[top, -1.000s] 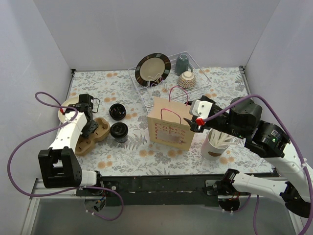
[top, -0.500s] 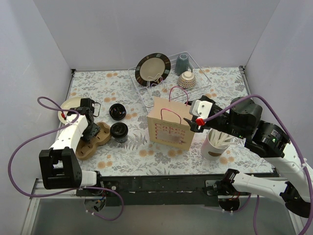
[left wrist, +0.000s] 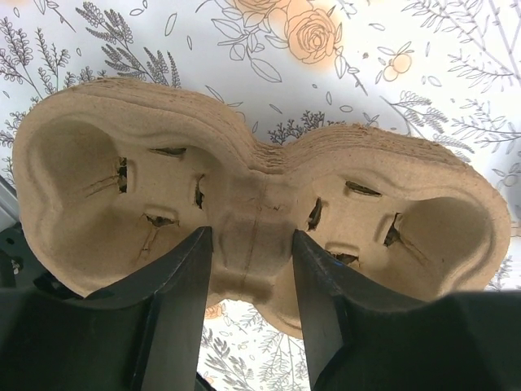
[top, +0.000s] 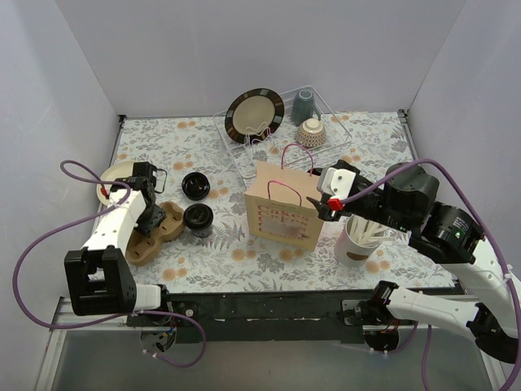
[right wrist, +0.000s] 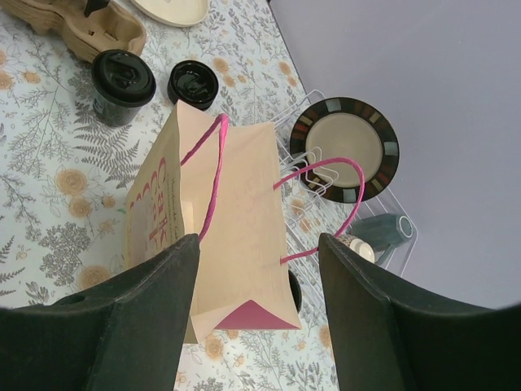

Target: Pack the takeout coffee

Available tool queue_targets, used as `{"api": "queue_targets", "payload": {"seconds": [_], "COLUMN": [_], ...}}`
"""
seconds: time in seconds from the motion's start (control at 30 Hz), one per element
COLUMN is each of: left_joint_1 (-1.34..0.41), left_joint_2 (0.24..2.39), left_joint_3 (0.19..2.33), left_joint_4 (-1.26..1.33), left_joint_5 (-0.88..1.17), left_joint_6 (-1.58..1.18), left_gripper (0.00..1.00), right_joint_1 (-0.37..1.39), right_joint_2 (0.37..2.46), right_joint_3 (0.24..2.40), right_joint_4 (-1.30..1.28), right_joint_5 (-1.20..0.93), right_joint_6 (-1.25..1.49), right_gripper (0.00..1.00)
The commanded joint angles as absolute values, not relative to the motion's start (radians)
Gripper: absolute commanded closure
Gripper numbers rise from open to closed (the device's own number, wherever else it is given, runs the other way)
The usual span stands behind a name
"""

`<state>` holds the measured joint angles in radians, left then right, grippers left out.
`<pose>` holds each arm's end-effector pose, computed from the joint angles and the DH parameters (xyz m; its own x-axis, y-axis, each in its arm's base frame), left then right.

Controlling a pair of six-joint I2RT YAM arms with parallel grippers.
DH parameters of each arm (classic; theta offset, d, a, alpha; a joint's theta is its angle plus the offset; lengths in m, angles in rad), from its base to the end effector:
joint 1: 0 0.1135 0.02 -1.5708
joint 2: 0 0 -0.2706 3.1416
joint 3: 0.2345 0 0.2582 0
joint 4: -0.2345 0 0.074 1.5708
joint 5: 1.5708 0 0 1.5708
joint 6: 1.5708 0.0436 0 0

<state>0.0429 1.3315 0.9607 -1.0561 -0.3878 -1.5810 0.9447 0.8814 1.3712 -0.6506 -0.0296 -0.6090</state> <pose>0.2272 0.0263 0.2281 0.1039 -0.9221 -0.3728 -0.9877 -0.0518 -0.1472 0.0911 0.1282 0.4746 0.3962 -0.4279 -0.8124 -0.7321 0.3868 -0.5608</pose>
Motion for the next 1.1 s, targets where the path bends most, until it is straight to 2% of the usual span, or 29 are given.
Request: {"api": "queue_targets", "payload": {"seconds": [0.0, 0.13, 0.17, 0.27, 0.33, 0.37, 0.5, 0.53, 1.07], "left_joint_1": [0.049, 0.048, 0.048, 0.048, 0.046, 0.048, 0.048, 0.048, 0.048], "left_joint_2": [1.264, 1.259, 1.261, 1.261, 1.25, 1.247, 1.256, 1.261, 1.278], "left_joint_3": [1.026, 1.016, 1.009, 0.99, 0.985, 0.988, 1.009, 1.008, 0.919], "left_joint_4": [-1.075, -1.063, -1.062, -1.057, -1.054, -1.054, -1.074, -1.075, -0.959], "left_joint_5": [-0.422, -0.402, -0.399, -0.385, -0.377, -0.379, -0.403, -0.405, -0.362], "left_joint_6": [-1.609, -1.605, -1.605, -1.606, -1.609, -1.608, -1.608, -1.605, -1.552], "left_gripper": [0.59, 0.55, 0.57, 0.73, 0.75, 0.74, 0.52, 0.5, 0.48], "right_joint_1": [0.95, 0.951, 0.95, 0.95, 0.95, 0.95, 0.95, 0.95, 0.95], "right_joint_2": [0.868, 0.867, 0.867, 0.864, 0.864, 0.862, 0.856, 0.854, 0.851], "right_joint_3": [1.364, 1.364, 1.364, 1.367, 1.368, 1.371, 1.374, 1.373, 1.384], "right_joint_4": [-0.607, -0.604, -0.604, -0.604, -0.609, -0.611, -0.615, -0.62, -0.63], "right_joint_5": [-0.037, -0.038, -0.038, -0.04, -0.038, -0.037, -0.037, -0.035, -0.029], "right_joint_6": [-0.618, -0.618, -0.62, -0.62, -0.62, -0.62, -0.618, -0.617, -0.609], "right_gripper": [0.32, 0.32, 0.32, 0.32, 0.32, 0.32, 0.32, 0.32, 0.32]}}
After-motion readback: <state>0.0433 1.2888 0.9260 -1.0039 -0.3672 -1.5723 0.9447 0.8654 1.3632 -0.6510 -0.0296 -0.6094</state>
